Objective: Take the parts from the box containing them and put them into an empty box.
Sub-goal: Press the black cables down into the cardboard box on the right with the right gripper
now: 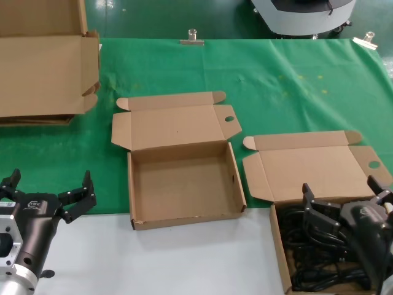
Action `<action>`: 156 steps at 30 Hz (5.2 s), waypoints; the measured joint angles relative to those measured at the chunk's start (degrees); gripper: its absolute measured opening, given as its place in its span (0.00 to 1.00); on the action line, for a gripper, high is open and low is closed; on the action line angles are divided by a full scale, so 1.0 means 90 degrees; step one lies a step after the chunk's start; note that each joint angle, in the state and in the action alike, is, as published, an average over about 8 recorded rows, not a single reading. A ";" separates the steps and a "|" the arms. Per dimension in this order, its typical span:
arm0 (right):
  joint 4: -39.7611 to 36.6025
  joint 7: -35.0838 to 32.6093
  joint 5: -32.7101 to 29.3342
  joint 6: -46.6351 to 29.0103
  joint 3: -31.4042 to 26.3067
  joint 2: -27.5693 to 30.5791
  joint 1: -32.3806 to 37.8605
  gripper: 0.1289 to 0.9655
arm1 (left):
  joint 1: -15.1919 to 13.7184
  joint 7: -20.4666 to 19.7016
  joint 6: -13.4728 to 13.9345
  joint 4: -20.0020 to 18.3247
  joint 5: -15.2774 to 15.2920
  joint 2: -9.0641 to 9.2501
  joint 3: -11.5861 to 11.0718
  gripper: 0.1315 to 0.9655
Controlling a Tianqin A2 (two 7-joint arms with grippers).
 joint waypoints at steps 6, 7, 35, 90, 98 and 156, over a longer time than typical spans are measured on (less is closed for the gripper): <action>0.0000 0.0000 0.0000 0.0000 0.0000 0.0000 0.0000 1.00 | 0.0000 0.0000 0.0000 0.0000 0.0000 0.0000 0.0000 1.00; 0.0000 0.0000 0.0000 0.0000 0.0000 0.0000 0.0000 1.00 | 0.0000 0.0000 0.0000 0.0000 0.0000 0.0000 0.0000 1.00; 0.0000 0.0000 0.0000 0.0000 0.0000 0.0000 0.0000 1.00 | 0.0000 0.0000 0.0000 0.0000 0.0000 0.0000 0.0000 0.86; -0.0225 0.1360 0.0340 -0.4068 -0.0976 0.4533 0.1754 1.00 | 0.0000 -0.0003 0.0000 0.0000 0.0003 0.0000 0.0000 0.05; -0.0939 0.1053 -0.0098 -0.5352 -0.1417 0.4752 0.2515 1.00 | 0.0000 -0.0003 0.0000 0.0000 0.0003 0.0000 0.0000 0.05; -0.2701 -0.0887 -0.0490 -0.6395 -0.1309 0.4492 0.2519 0.33 | 0.0000 -0.0002 0.0000 0.0000 0.0002 0.0000 0.0000 0.05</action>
